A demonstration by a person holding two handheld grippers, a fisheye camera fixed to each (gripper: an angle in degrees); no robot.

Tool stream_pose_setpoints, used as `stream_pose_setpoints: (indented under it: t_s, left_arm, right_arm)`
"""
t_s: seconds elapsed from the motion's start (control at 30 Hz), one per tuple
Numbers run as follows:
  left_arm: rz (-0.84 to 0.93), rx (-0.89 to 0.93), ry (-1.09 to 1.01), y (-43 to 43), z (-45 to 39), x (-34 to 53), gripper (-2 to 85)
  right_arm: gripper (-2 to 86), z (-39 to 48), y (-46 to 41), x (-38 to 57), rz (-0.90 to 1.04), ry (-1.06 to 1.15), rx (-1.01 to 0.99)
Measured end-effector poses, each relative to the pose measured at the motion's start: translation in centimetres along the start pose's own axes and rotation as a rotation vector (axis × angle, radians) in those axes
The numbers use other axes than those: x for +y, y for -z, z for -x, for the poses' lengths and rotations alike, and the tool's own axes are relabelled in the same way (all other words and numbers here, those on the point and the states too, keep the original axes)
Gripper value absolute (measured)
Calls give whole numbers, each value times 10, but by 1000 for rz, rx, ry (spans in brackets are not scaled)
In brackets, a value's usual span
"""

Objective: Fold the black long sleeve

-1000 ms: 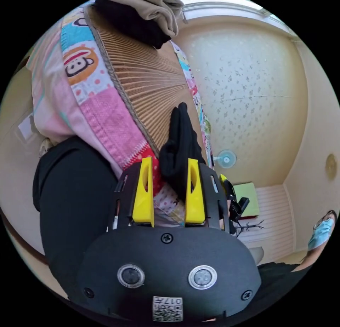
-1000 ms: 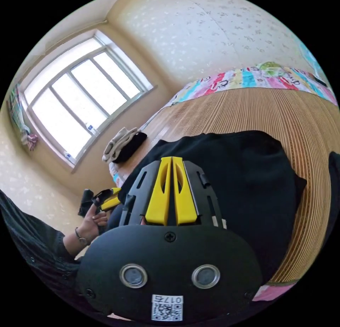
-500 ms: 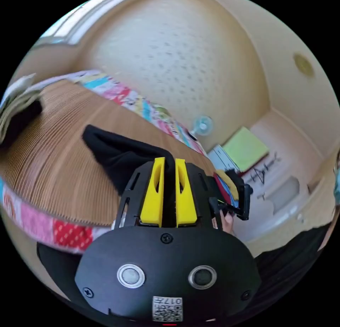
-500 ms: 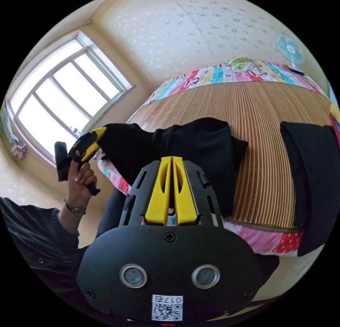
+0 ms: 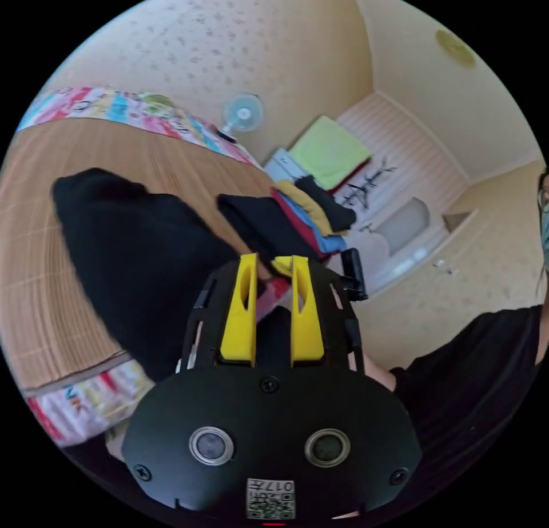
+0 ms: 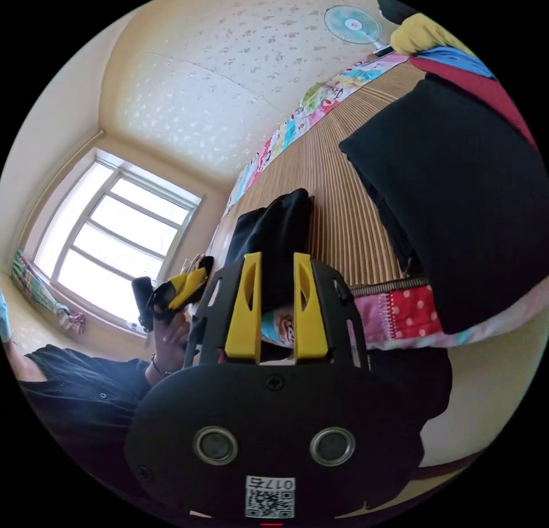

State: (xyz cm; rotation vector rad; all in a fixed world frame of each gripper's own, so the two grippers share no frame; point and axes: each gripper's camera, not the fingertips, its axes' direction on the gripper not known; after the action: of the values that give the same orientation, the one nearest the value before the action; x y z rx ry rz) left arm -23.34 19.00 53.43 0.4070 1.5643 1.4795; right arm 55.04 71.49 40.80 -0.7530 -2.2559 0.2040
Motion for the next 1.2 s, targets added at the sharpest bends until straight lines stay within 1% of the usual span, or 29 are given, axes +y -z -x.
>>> stream_pose_setpoints:
  t_s: [0.03, 0.07, 0.1, 0.13, 0.17, 0.2, 0.27, 0.33, 0.43, 0.5, 0.6, 0.67, 0.7, 0.77, 0.87, 0.9, 0.93, 0.97, 1.0, 1.03, 1.07, 1.1, 1.13, 1.17, 1.2]
  left_arm:
    - [-26, -109, 58, 19, 12, 2, 123]
    - [-35, -165, 99, 28, 19, 3, 134]
    - [-46, -250, 190, 42, 37, 4, 157]
    - [-56, -272, 276, 54, 58, 5, 172]
    - [-65, -266, 309, 58, 67, 6, 180]
    - [-84, -249, 351, 63, 85, 6, 182]
    - [-75, -254, 406, 59, 107, 5, 186]
    - [-39, -209, 464, 42, 134, 2, 190]
    - [-65, -93, 478, 21, 152, 6, 185]
    - [-86, -91, 504, 16, 154, 13, 180]
    - [-38, -69, 509, 10, 153, 21, 150]
    - [6, -26, 501, 17, 153, 26, 127]
    - [7, -14, 492, 30, 151, 31, 118]
    - [-26, -29, 455, 62, 142, 41, 113]
    - [-96, -72, 378, 133, 129, 55, 112]
    - [-138, -103, 354, 170, 125, 58, 112]
    - [-182, -151, 325, 210, 120, 59, 112]
    - [-203, -177, 308, 231, 117, 59, 112]
    - [-249, -232, 271, 275, 110, 56, 112]
    - [-290, -285, 240, 320, 104, 51, 112]
    - [-307, -310, 229, 342, 102, 47, 112]
    - [-332, -360, 217, 387, 100, 38, 113]
    - [-349, -412, 216, 427, 102, 27, 113]
    - [-354, -443, 215, 446, 104, 21, 114]
    - [-363, -507, 217, 481, 113, 10, 117]
  right_arm:
    - [128, -7, -4, -16, 38, 4, -28]
    - [156, -14, -12, -34, 92, 6, -65]
    - [169, -18, -18, -43, 122, 6, -88]
    - [198, -26, -33, -62, 190, 11, -129]
    - [228, -32, -50, -79, 259, 24, -152]
    - [238, -35, -58, -87, 286, 31, -160]
    - [263, -47, -88, -110, 366, 31, -126]
    - [261, -55, -107, -118, 420, 45, -88]
    - [243, -65, -120, -116, 436, 56, -136]
    - [228, -69, -121, -106, 432, 32, -132]
    - [197, -71, -121, -85, 486, -10, -95]
    - [170, -69, -130, -63, 586, -24, -182]
    - [165, -66, -133, -56, 607, -17, -202]
    - [151, -46, -152, -28, 659, 15, -297]
    - [146, 2, -193, 1, 656, 64, -394]
    - [145, 15, -204, 5, 654, 83, -416]
    - [144, 45, -226, 11, 657, 122, -461]
    - [144, 79, -249, 13, 660, 165, -510]
    - [143, 97, -261, 13, 663, 185, -535]
    - [143, 135, -286, 12, 668, 220, -583]
    - [143, 176, -314, 8, 682, 246, -625]
    - [143, 196, -328, 7, 689, 258, -642]
    - [144, 235, -356, 4, 690, 282, -661]
    - [145, 272, -383, 2, 678, 308, -660]
    - [146, 290, -396, 2, 669, 320, -656]
